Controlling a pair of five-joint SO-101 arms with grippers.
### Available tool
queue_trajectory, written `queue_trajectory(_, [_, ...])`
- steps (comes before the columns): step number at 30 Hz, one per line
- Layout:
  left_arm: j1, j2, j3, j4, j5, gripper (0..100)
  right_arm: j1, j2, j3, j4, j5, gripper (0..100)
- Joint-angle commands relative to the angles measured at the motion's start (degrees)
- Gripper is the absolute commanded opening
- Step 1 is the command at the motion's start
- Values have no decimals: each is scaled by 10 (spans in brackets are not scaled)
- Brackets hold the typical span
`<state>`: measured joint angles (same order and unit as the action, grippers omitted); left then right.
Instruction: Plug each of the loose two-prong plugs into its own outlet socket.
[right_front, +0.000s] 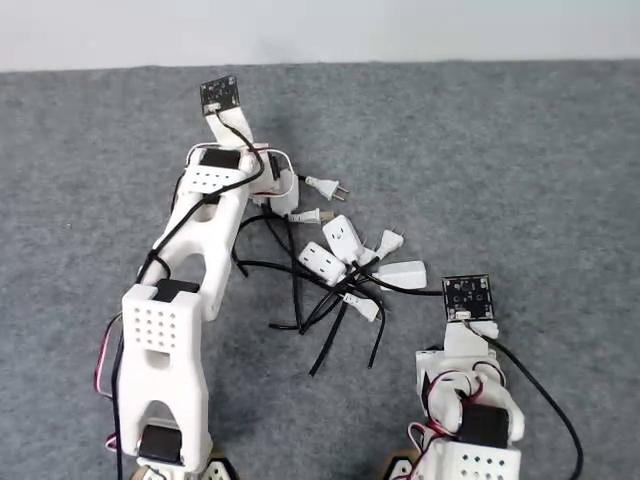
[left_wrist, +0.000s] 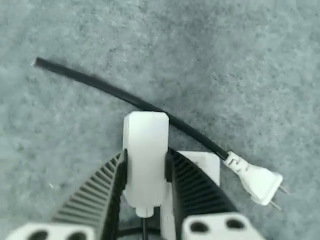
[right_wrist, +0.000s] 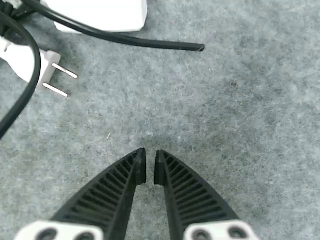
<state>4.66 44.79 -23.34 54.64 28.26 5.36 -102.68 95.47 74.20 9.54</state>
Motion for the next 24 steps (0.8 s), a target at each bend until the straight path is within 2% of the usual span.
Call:
queue_trajectory(1, [-7,-16,-12,26,-12,12,7,-6,10,0,-1,39])
queue_trajectory(7, [11,-79,0,96,-12,12,7,-6,10,0,-1,39])
queue_trajectory(12, [48,-155,92,103,-12,12,7,-6,10,0,-1,39])
queue_trajectory(17, [67,-263,227,57,-12,12,7,-6,10,0,-1,39])
queue_trajectory(24, [43,-389,363,-36,-16,13,7,-6,10,0,-1,39])
